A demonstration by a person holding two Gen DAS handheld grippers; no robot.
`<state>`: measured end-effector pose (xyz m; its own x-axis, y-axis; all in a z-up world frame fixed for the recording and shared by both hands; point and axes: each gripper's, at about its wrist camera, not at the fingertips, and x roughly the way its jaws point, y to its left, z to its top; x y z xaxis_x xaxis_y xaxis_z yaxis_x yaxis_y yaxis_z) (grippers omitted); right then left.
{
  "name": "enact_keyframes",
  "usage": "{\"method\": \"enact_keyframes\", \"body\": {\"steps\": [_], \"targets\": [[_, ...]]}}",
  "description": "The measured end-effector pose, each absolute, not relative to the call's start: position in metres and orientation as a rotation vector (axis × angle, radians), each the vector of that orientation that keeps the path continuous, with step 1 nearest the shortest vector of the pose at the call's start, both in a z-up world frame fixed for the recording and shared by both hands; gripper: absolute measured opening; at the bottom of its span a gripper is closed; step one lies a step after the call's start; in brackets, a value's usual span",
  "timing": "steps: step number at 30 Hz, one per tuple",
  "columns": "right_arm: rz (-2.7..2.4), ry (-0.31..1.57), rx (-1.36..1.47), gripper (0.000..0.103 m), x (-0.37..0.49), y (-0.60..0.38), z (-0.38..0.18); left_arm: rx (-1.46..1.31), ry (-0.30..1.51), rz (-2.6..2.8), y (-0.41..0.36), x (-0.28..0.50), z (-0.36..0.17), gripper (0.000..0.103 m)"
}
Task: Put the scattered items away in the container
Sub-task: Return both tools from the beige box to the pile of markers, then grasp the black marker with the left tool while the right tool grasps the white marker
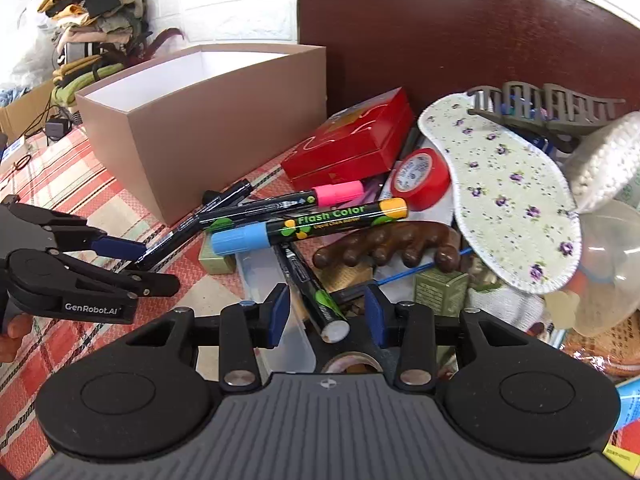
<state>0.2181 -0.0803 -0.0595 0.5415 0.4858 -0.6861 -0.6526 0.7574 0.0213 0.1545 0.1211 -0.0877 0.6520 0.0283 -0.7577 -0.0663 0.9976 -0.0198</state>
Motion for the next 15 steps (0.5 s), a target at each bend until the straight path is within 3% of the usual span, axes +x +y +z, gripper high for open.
{"method": "enact_keyframes", "body": {"steps": [3,5,8,15], "targets": [[0.696,0.743,-0.250,0.043,0.218,-0.077,-0.060,-0.047,0.858,0.059,0.121,0.155,-0.087,0.068],[0.714,0.763,-0.243,0.026,0.217,-0.075,-0.059,-0.047,0.858,0.063,0.121,0.156,-0.087,0.041],[0.738,0.786,-0.232,0.017,0.210,-0.075,-0.057,-0.066,0.861,0.069,0.124,0.153,-0.084,0.014],[0.778,0.789,-0.187,0.017,0.177,-0.083,-0.053,-0.140,0.881,0.026,0.125,0.124,-0.079,0.011]]}}
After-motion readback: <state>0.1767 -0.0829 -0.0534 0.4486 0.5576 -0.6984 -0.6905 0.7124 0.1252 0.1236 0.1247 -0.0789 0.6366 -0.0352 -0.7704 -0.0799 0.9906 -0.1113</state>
